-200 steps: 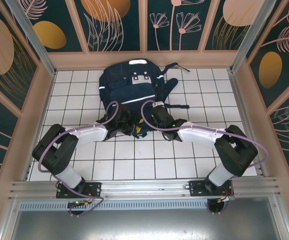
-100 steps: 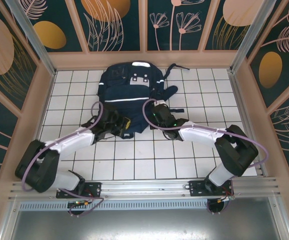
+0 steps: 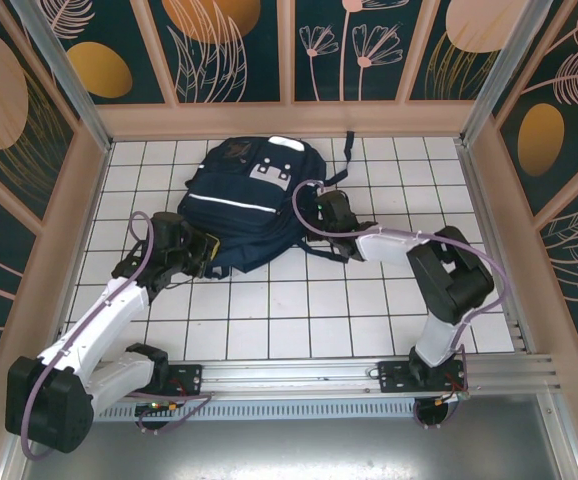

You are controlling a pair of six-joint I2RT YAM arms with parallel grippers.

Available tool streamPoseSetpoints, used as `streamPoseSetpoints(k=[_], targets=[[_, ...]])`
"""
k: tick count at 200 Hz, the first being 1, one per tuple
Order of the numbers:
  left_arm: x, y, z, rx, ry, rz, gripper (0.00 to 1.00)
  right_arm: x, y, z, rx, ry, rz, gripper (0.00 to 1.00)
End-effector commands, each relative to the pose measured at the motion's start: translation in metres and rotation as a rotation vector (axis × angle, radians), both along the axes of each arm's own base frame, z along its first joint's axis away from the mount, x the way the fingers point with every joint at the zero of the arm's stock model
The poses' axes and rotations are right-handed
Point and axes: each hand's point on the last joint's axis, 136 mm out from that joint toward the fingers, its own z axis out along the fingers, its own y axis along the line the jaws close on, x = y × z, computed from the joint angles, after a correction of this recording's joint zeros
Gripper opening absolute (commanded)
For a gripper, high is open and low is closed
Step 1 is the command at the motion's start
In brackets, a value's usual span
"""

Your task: Pack the student bag

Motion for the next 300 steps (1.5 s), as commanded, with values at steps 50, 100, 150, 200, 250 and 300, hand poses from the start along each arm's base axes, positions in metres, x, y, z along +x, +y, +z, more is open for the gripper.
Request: streamPoseSetpoints(k=[50,100,150,200,250,300], targets=[[0.007,0.039,0.003,0.147,-0.031,0.098,0.00,0.058,-0.132,-0.015,-0.209,0.016,-0.426,0.00],[0.025,0.017,0.019,0.062,-0.121,0.020,0.00,0.071,-0.157,-0.002,-0.191,0.017,-0.483,0.00],[0.038,-0.063,0.054,-0.031,-0.252,-0.212,0.00,0.076,-0.167,0.014,-0.189,-0.012,-0.506,0.00],[0.024,-0.134,0.049,-0.096,-0.244,-0.352,0.00,0.089,-0.185,0.021,-0.161,-0.004,-0.542,0.00],[0.022,-0.156,0.041,-0.085,-0.227,-0.419,0.38,0.107,-0.168,0.036,-0.090,-0.004,-0.476,0.00],[0.038,-0.122,0.056,0.223,-0.236,-0.408,0.95,0.088,-0.149,0.050,-0.012,0.001,-0.414,0.51]])
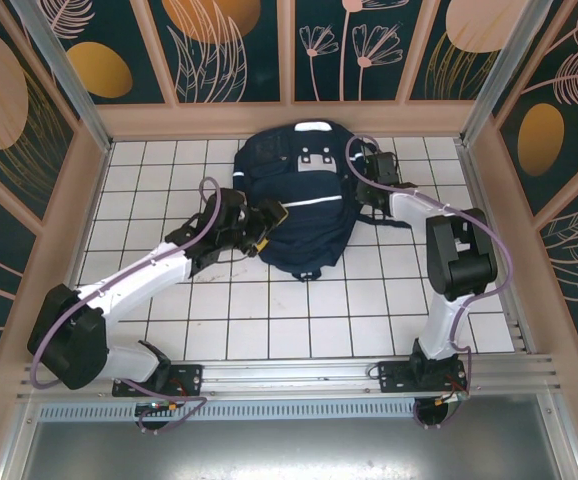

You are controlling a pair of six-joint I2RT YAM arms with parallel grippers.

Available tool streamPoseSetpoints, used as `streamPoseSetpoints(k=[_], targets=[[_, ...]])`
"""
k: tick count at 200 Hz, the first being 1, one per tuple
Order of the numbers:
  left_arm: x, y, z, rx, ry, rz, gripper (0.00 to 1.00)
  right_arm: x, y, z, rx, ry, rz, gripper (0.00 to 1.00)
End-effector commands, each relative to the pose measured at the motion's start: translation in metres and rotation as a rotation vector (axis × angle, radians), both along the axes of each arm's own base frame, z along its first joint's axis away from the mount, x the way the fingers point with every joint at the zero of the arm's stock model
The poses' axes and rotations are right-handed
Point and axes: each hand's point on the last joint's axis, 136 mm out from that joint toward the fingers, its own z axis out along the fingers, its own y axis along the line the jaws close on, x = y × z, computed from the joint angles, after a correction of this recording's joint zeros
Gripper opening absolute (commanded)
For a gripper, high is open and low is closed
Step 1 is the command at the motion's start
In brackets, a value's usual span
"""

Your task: Pack the student bag

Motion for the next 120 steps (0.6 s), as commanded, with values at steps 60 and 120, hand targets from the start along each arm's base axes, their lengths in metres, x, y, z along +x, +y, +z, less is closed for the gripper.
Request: streamPoseSetpoints(k=[60,120], targets=[[0.056,0.165,0.029,0.640,-0.162,0.284,0.99,-0.048,-0.023,0.085,0.005,-0.230,-0.054,0.86],[0.058,0.292,0.027,1.164,-0.431,0.694,0.99,-0.076,-0.071,0.118,-0.080,-0.509,-0.103,0.99]])
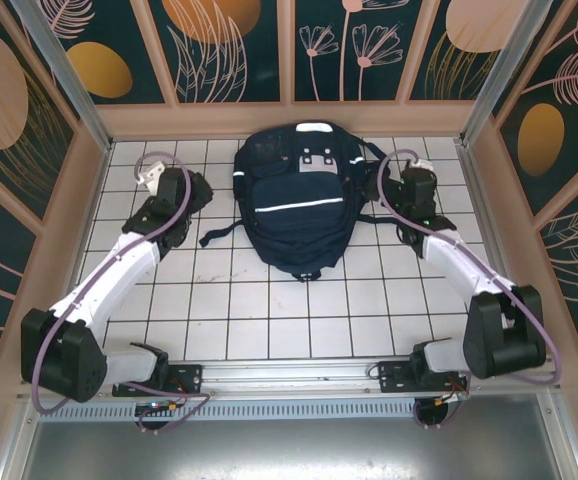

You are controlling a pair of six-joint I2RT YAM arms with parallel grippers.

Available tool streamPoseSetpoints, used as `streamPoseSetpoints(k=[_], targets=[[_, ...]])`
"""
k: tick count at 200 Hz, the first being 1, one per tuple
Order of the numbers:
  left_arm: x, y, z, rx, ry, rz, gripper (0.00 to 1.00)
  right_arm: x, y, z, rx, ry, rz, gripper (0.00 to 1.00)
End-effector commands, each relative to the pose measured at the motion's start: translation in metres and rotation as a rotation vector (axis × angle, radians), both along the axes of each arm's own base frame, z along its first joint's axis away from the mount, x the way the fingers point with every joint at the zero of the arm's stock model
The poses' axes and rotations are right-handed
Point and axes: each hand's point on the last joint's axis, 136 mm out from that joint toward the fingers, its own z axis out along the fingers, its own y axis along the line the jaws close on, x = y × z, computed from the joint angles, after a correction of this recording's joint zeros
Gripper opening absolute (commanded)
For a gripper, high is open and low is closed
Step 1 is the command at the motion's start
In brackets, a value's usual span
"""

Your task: Pack the student bag

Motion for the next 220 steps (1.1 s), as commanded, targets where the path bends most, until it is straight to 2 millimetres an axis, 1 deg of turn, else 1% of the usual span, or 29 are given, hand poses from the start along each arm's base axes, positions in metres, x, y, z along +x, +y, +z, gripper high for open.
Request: streamPoseSetpoints(k=[1,5,11,18,27,39,59,69,76,80,85,91,94,105,112,125,145,161,176,185,188,196,203,220], targets=[[-0.007,0.056,0.007,0.306,-0.134,0.171,0.99,-0.004,-0.018,0.010,-0.107,-0.142,-0.031,0.99],[-0.008,0.061,0.001,0.333,-0.140,0.171,0.98,-0.005,-0.020,0.008,-0.125,-0.144,-0.036,0.99],[-0.007,0.066,0.001,0.352,-0.180,0.174,0.98,-0.007,-0.026,0.002,-0.155,-0.138,-0.052,0.99],[-0.009,0.074,-0.007,0.385,-0.191,0.184,0.99,-0.008,-0.033,-0.007,-0.175,-0.119,-0.075,0.99],[-0.011,0.083,-0.021,0.402,-0.191,0.203,0.99,-0.010,-0.045,-0.016,-0.196,-0.104,-0.127,0.99],[-0.006,0.090,-0.040,0.417,-0.152,0.211,0.99,-0.013,-0.056,-0.027,-0.215,-0.108,-0.173,0.99],[0.008,0.087,-0.069,0.435,-0.097,0.168,0.99,-0.015,-0.073,-0.038,-0.268,-0.128,-0.250,0.99],[0.016,0.080,-0.081,0.439,-0.079,0.112,0.99,-0.014,-0.078,-0.042,-0.293,-0.139,-0.265,0.99],[0.026,0.076,-0.082,0.447,-0.073,0.074,0.98,-0.011,-0.079,-0.044,-0.299,-0.147,-0.263,0.99],[0.029,0.075,-0.088,0.455,-0.034,0.052,0.99,-0.010,-0.080,-0.045,-0.299,-0.152,-0.260,0.99],[0.032,0.074,-0.090,0.467,-0.021,0.039,0.98,-0.007,-0.080,-0.046,-0.298,-0.162,-0.251,0.99],[0.035,0.072,-0.091,0.481,-0.017,0.016,0.99,-0.004,-0.079,-0.047,-0.304,-0.168,-0.231,0.99],[0.036,0.070,-0.091,0.495,-0.019,0.000,0.98,-0.003,-0.078,-0.051,-0.297,-0.151,-0.219,0.99],[0.034,0.070,-0.083,0.535,-0.079,-0.020,0.99,0.002,-0.078,-0.061,-0.275,-0.127,-0.183,0.99],[0.032,0.072,-0.076,0.532,-0.133,-0.013,0.99,-0.001,-0.079,-0.065,-0.267,-0.135,-0.183,0.99],[0.029,0.079,-0.078,0.486,-0.158,-0.021,0.99,-0.010,-0.078,-0.068,-0.257,-0.179,-0.173,0.99],[0.018,0.076,-0.073,0.457,-0.222,-0.056,0.98,-0.020,-0.074,-0.066,-0.243,-0.232,-0.148,0.99],[0.007,0.073,-0.066,0.431,-0.301,-0.090,0.99,-0.026,-0.081,-0.065,-0.211,-0.253,-0.160,0.99],[-0.004,0.069,-0.064,0.401,-0.364,-0.146,0.99,-0.035,-0.082,-0.061,-0.185,-0.294,-0.151,0.99],[-0.009,0.068,-0.068,0.396,-0.396,-0.167,0.98,-0.038,-0.080,-0.059,-0.185,-0.311,-0.143,0.99],[-0.010,0.068,-0.065,0.399,-0.417,-0.163,0.99,-0.039,-0.080,-0.059,-0.184,-0.315,-0.139,0.99],[-0.006,0.067,-0.072,0.391,-0.374,-0.178,0.99,-0.041,-0.077,-0.057,-0.184,-0.330,-0.121,0.99],[-0.006,0.067,-0.070,0.388,-0.381,-0.182,0.99,-0.042,-0.074,-0.056,-0.183,-0.340,-0.102,0.99],[-0.005,0.068,-0.070,0.388,-0.381,-0.181,0.99,-0.045,-0.069,-0.064,-0.190,-0.352,-0.065,0.99]])
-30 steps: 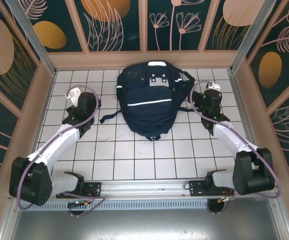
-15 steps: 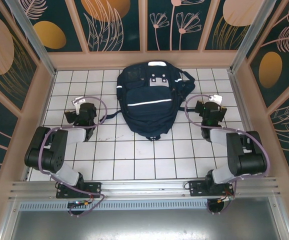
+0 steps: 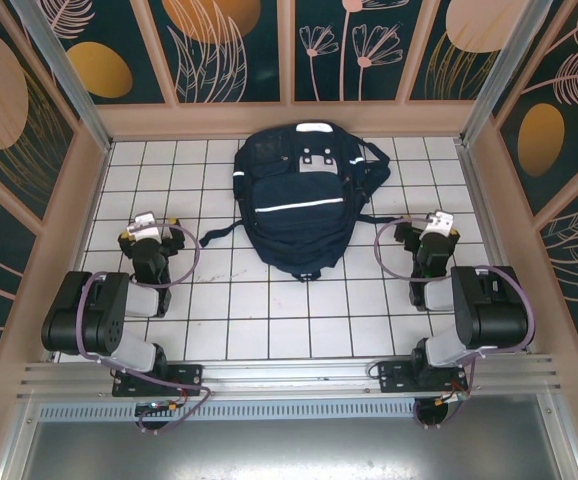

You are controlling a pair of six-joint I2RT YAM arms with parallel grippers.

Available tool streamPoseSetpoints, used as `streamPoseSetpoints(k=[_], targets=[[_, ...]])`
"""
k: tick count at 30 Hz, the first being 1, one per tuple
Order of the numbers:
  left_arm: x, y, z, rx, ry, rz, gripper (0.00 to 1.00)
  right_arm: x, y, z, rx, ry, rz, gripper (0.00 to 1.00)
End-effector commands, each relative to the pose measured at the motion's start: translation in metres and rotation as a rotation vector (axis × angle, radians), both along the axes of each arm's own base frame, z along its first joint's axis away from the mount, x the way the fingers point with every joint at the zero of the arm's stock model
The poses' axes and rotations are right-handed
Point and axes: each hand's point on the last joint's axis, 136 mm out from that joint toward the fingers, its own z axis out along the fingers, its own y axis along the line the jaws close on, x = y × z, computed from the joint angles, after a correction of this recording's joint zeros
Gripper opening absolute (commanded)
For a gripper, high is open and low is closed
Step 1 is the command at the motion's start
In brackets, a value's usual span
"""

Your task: Pack the student bag

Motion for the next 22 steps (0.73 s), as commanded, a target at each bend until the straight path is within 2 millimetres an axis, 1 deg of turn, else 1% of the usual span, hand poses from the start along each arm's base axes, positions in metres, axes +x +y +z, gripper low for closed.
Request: streamPoseSetpoints(k=[1,2,3,5,22], targets=[[0.0074,-0.0102,0.0269,-0.004,-0.113,-0.070,0.99,0.0004,0.0112,0.0240,0.002,-0.140,0.074,0.99],[0.0073,-0.0102,0.0267,-0.004,-0.114,-0.071,0.98,0.0014,0.0074,0.0255,0.007,-0.153,0.049,0.99],[0.0068,-0.0103,0.0260,-0.004,-0.109,-0.072,0.99,0.0060,0.0050,0.0198,0.029,-0.106,0.040,0.99],[0.0069,-0.0104,0.0267,-0.004,-0.113,-0.072,0.99,0.0057,0.0066,0.0207,0.028,-0.117,0.062,0.99],[0.0072,-0.0105,0.0269,-0.003,-0.113,-0.072,0.99,0.0063,0.0076,0.0206,0.021,-0.111,0.061,0.99]])
